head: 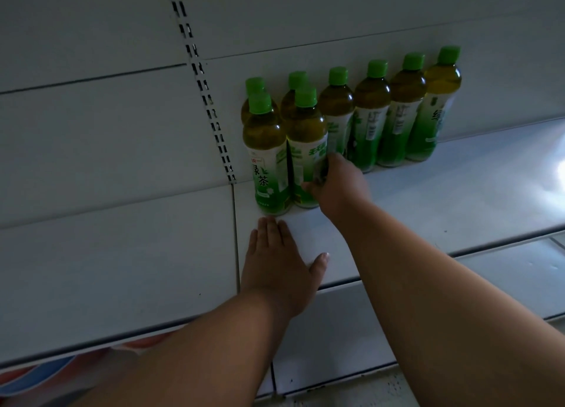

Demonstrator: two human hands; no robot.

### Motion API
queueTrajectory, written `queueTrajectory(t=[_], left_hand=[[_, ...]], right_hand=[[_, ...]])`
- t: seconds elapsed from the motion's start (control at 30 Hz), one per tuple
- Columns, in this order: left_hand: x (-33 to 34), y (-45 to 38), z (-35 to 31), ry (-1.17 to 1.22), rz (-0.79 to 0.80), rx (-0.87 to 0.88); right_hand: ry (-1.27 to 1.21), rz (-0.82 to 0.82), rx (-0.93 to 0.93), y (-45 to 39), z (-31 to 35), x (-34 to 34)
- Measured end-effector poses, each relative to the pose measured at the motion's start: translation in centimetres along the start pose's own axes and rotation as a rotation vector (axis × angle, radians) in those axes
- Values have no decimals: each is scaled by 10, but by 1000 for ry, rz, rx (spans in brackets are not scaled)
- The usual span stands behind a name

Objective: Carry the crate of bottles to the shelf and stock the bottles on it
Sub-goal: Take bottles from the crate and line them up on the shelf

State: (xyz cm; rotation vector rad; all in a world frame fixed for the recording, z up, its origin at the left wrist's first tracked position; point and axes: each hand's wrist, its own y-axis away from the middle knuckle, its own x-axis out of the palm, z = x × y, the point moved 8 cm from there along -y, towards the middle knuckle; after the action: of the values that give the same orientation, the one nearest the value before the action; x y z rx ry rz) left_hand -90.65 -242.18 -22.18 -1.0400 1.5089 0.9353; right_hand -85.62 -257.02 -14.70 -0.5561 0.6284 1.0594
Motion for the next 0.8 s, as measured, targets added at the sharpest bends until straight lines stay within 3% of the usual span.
queueTrajectory(t=[0.27, 0.37, 0.6, 0.8], left_hand=[[-21, 9, 1, 132, 10, 55], [-47, 27, -17, 153, -43, 234], [-73, 127, -126, 181, 40, 738], [-51, 234, -211, 175, 128, 1018]], right_hand=[[166, 18, -78, 77, -8, -38], [324, 78, -26, 126, -17, -65], [644, 13, 297, 282, -39, -167], [684, -89, 678, 428, -86, -235]])
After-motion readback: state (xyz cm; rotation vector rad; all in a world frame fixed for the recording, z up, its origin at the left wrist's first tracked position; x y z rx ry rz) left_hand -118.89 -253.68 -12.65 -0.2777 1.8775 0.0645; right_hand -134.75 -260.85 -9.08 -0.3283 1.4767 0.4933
